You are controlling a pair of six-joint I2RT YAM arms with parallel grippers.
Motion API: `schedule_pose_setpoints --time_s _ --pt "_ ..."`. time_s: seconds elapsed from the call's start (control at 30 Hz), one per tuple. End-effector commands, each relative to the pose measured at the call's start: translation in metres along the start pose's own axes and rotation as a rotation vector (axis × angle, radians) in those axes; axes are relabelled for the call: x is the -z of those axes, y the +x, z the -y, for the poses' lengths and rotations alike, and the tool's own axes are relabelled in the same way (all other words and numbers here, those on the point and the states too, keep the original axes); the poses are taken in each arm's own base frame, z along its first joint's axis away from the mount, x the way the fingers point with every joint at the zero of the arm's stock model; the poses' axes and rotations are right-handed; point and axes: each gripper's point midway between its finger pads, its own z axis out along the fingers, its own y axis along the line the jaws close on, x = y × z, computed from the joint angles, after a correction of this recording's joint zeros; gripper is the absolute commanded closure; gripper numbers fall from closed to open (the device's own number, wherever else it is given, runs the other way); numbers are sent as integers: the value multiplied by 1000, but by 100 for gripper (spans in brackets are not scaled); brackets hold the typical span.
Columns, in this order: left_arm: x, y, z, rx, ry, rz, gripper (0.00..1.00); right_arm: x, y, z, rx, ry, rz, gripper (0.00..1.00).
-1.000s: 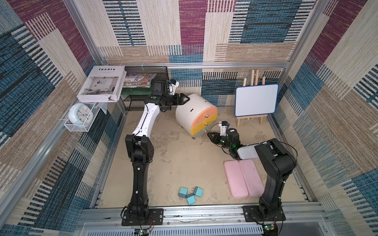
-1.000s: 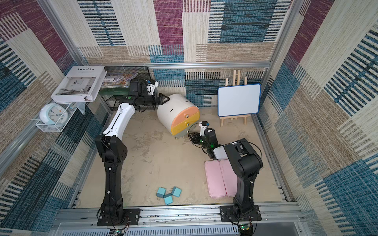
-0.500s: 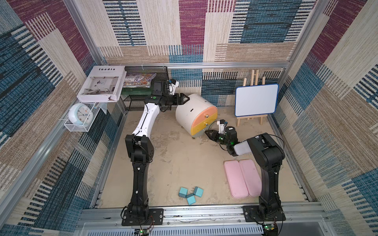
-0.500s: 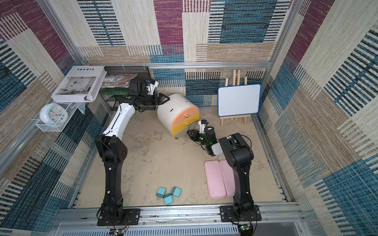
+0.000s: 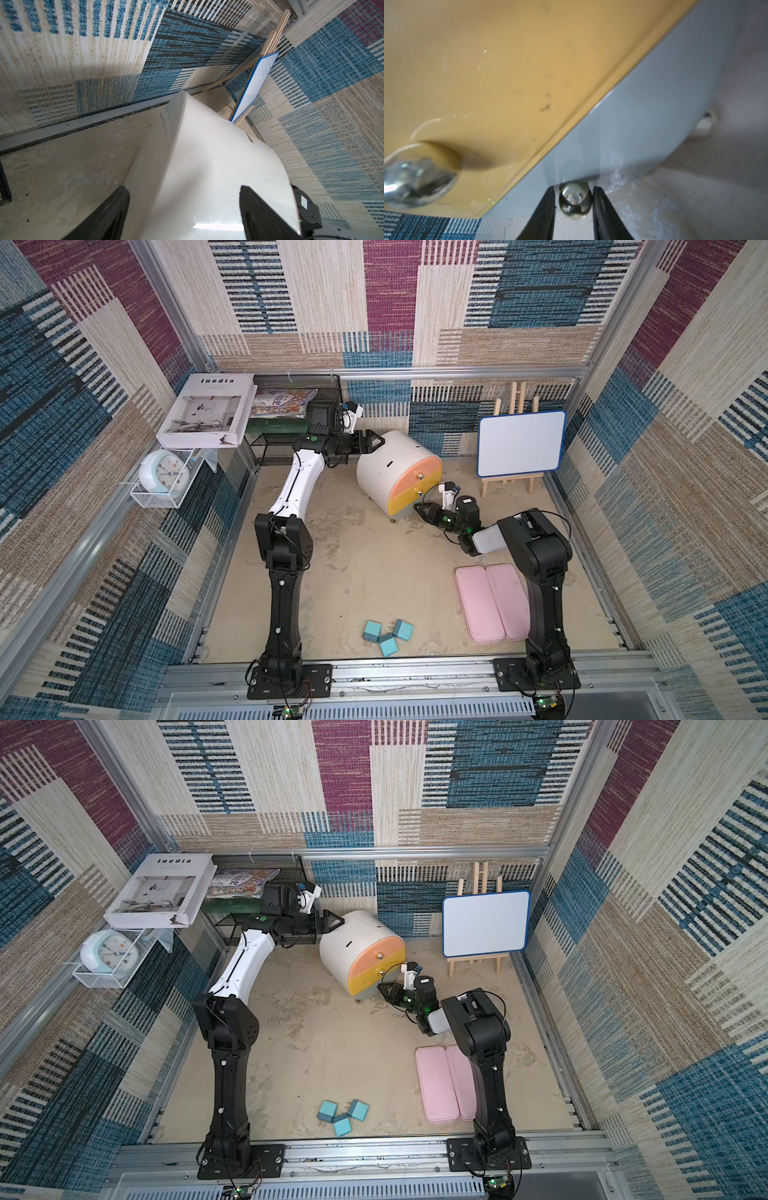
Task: Place the plugs into the drawer by color
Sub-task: Open the drawer in the storage box.
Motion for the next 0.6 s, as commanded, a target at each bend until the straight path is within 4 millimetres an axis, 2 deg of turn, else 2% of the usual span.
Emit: schedule_pose_setpoints --time_s 0.0,0.3,0.57 --pt "1 0 3 -10 15 -3 13 -2 -6 -8 10 -37 18 66" --pt "0 1 -4 -2 7 -3 13 -1 -10 -15 20 -49 20 80" --pt "1 -1 -15 31 12 10 13 6 -7 -28 39 -44 7 84"
